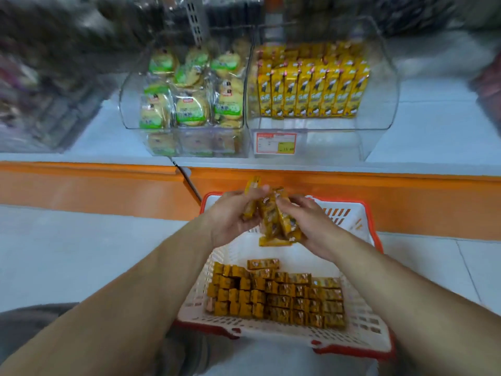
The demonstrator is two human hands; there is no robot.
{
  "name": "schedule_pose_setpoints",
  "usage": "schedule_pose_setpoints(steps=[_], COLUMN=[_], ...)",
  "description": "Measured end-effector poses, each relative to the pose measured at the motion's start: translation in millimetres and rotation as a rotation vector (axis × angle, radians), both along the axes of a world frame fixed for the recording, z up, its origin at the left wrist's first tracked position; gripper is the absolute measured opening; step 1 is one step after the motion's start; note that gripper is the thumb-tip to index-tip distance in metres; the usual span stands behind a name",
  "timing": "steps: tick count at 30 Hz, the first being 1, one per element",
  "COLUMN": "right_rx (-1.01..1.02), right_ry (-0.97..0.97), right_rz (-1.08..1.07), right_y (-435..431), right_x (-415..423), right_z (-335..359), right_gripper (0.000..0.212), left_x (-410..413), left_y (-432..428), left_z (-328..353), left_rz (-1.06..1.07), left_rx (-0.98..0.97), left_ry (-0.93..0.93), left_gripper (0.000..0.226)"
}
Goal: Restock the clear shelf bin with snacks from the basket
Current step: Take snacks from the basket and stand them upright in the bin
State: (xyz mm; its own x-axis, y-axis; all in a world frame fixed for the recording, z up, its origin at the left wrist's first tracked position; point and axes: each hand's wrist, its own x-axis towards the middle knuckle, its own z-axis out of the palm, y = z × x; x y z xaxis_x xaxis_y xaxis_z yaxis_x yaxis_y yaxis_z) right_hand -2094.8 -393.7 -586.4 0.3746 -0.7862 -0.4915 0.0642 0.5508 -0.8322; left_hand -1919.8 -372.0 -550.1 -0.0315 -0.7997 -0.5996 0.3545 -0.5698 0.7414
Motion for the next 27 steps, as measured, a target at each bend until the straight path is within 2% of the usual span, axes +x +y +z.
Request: schedule_pose_setpoints(steps=[2, 3, 7, 10, 12, 17, 21, 27], right_rx=[-0.04, -0.061, -0.09, -0.101, -0.12, -0.208, -0.33, -0.369], right_ry=[-0.039, -0.045, -0.057, -0.126, -0.167, -0.187, -0.119, -0.152], right_rz=[0.006, 0.017, 0.106, 0.135, 0.089, -0.036, -0.059, -0.104], right_y=[2, 4, 16, 24, 25, 14, 0, -18], right_x=[-4, -7, -26, -40, -44, -28, -22, -16], right_z=[40, 60, 125, 153, 156, 154, 149, 146], right_gripper=[0.025, 0.025, 0.041, 0.043, 0.039, 0.034, 0.03, 0.023], left_x=[-5, -8, -18, -24, -34, -54, -47, -45], left_y=[6, 10, 25, 36, 39, 22, 8, -2], left_z=[36, 52, 100, 115, 117, 115, 118, 120], left_rz=[-0.054, -0.079, -0.141, -0.119, -0.103, 0.051, 0.097, 0.082], left_rx=[-0.117, -0.162, -0.267, -0.342, -0.359, -0.333, -0.382, -0.394], left_ry=[0.005, -0.027, -0.399, -0.479, -0.465, -0.23, -0.19, -0.189], left_gripper=[0.049, 0.055, 0.068, 0.073, 0.071, 0.069, 0.061, 0.053])
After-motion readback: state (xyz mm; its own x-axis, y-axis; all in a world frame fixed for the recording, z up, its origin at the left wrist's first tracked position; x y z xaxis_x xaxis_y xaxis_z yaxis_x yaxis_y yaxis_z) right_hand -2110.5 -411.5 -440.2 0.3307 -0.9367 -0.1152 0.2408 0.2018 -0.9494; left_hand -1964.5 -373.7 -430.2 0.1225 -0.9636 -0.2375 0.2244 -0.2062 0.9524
